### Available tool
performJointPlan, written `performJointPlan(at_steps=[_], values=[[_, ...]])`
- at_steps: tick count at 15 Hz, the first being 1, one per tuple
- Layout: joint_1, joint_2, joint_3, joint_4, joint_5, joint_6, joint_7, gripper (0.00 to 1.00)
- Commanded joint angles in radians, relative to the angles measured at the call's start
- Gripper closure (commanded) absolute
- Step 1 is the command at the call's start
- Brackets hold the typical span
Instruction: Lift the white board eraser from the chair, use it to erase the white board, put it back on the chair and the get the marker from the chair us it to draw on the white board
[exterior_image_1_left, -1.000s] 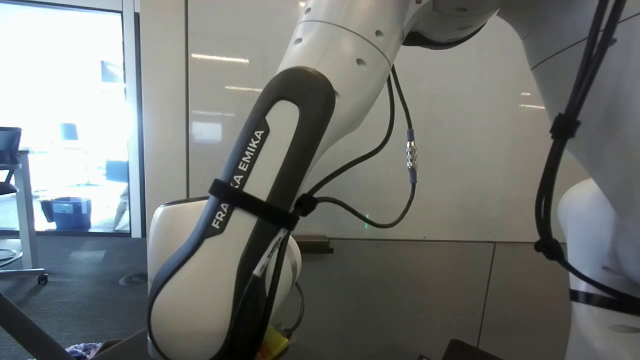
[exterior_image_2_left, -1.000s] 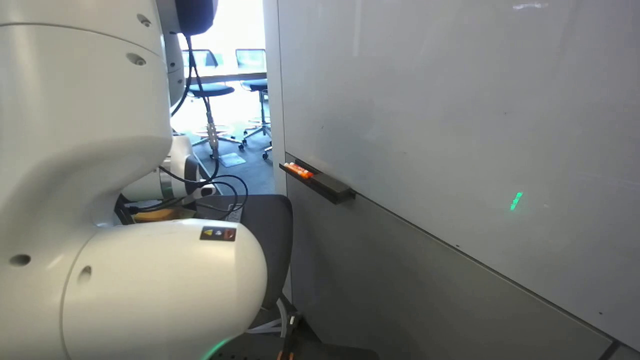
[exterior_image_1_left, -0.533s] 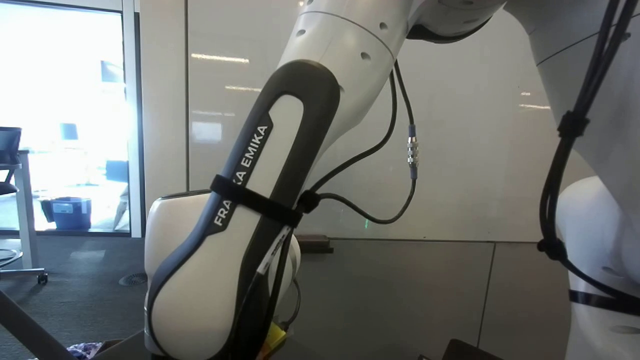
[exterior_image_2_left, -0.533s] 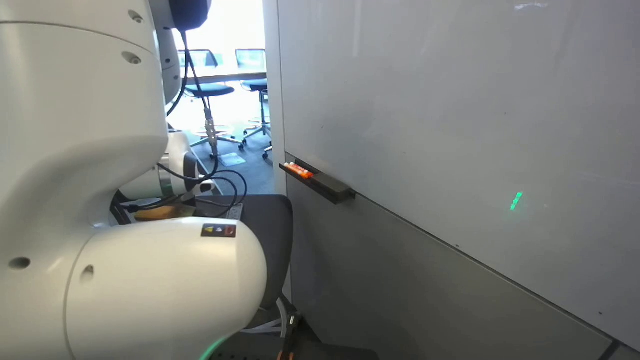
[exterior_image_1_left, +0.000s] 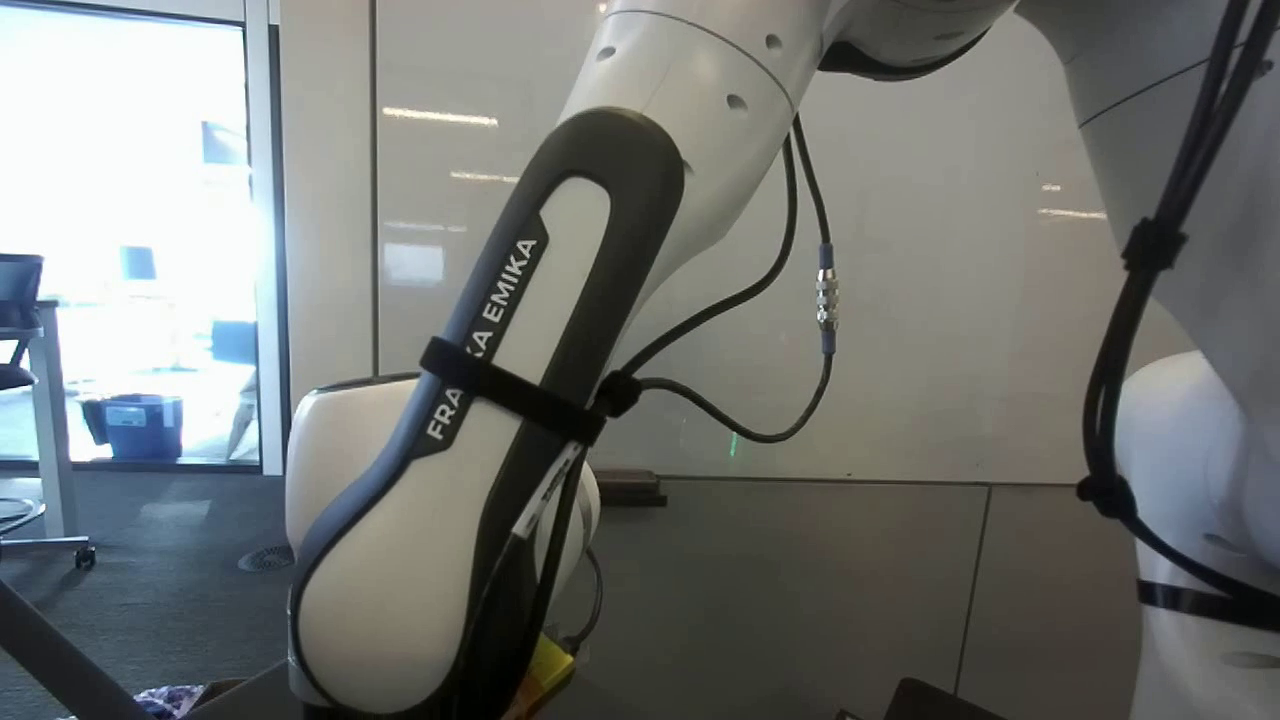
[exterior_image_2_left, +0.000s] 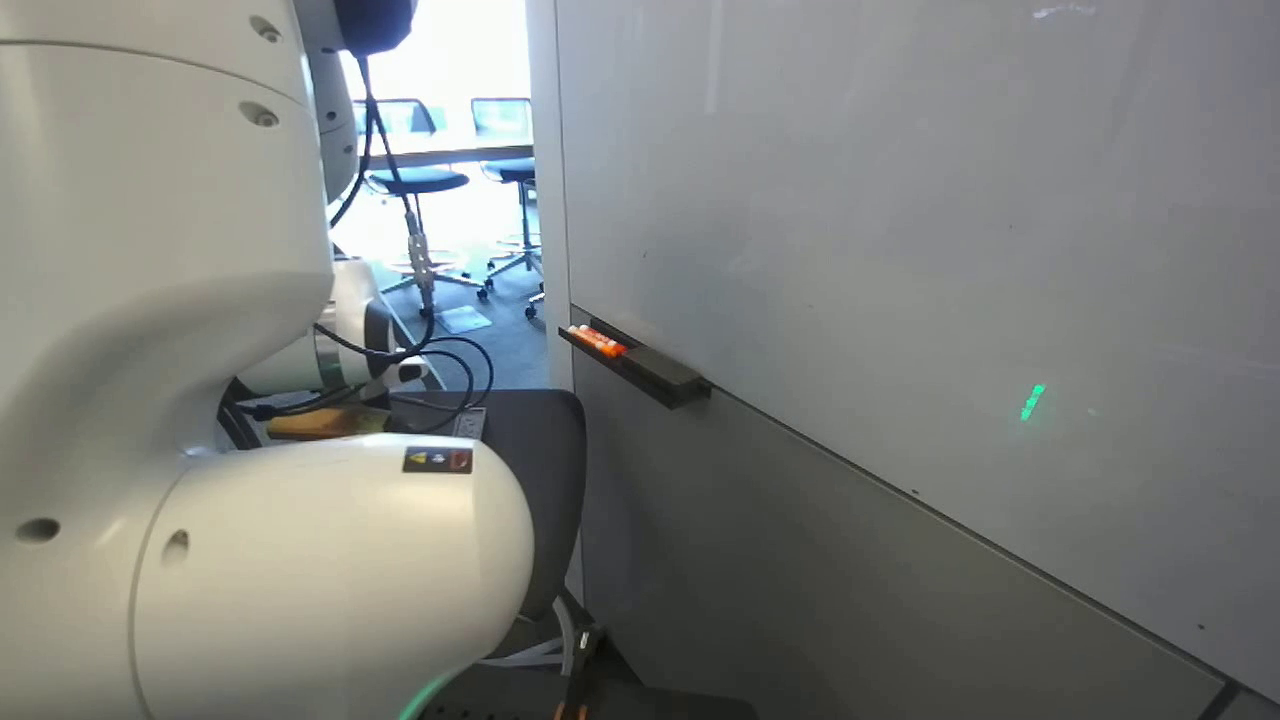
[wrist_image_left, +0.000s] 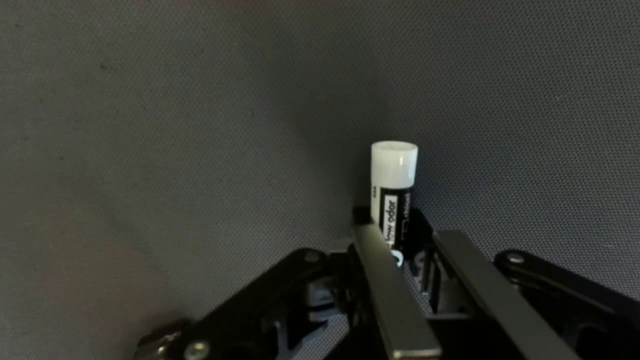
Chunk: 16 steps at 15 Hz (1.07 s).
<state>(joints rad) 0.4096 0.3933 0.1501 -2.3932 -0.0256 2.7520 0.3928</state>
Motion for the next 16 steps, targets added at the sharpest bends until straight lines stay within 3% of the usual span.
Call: performJointPlan(at_steps=[1,6,16], values=[[-0.016,-0.095,0.018,-0.018,0.047,-0.109,0.017,0.91],[-0.037,-0.196,0.018,-0.013,0.076,-0.249,0.07,0.91],[-0.11,-0.347,0.008,0.034,0.013,-0.338,0.177,0.91]])
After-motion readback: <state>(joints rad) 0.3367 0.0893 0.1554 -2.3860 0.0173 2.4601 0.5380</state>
